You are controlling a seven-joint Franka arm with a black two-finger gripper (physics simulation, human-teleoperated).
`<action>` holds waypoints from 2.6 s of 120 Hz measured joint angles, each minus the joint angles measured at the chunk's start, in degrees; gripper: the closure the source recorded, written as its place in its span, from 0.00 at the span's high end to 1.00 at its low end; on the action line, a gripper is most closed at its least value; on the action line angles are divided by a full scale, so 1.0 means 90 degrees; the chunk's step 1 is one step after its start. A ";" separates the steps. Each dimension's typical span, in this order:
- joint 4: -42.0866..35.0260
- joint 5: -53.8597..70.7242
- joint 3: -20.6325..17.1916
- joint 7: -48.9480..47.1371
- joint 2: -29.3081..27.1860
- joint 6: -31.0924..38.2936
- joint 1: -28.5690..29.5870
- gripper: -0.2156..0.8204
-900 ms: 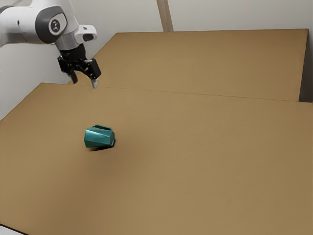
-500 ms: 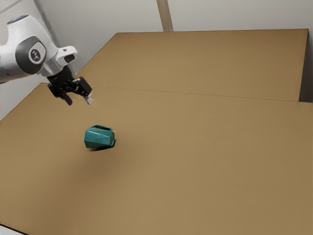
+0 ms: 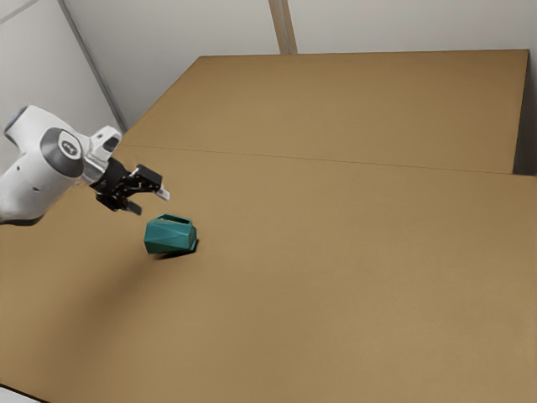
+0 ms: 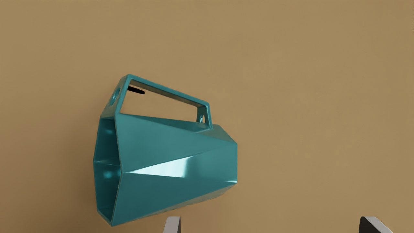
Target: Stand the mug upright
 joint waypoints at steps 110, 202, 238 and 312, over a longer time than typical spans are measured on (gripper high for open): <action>-0.0653 -0.1287 -0.0264 0.2700 0.0650 0.1476 0.0593 0.78; -0.0382 -0.2489 -0.0918 0.3250 0.0887 0.1730 0.0514 0.34; -0.0087 -0.2646 -0.1085 0.3283 0.1114 0.1715 0.0442 0.28; 0.0147 -0.1991 -0.0853 0.3030 0.0615 0.1513 -0.0023 0.04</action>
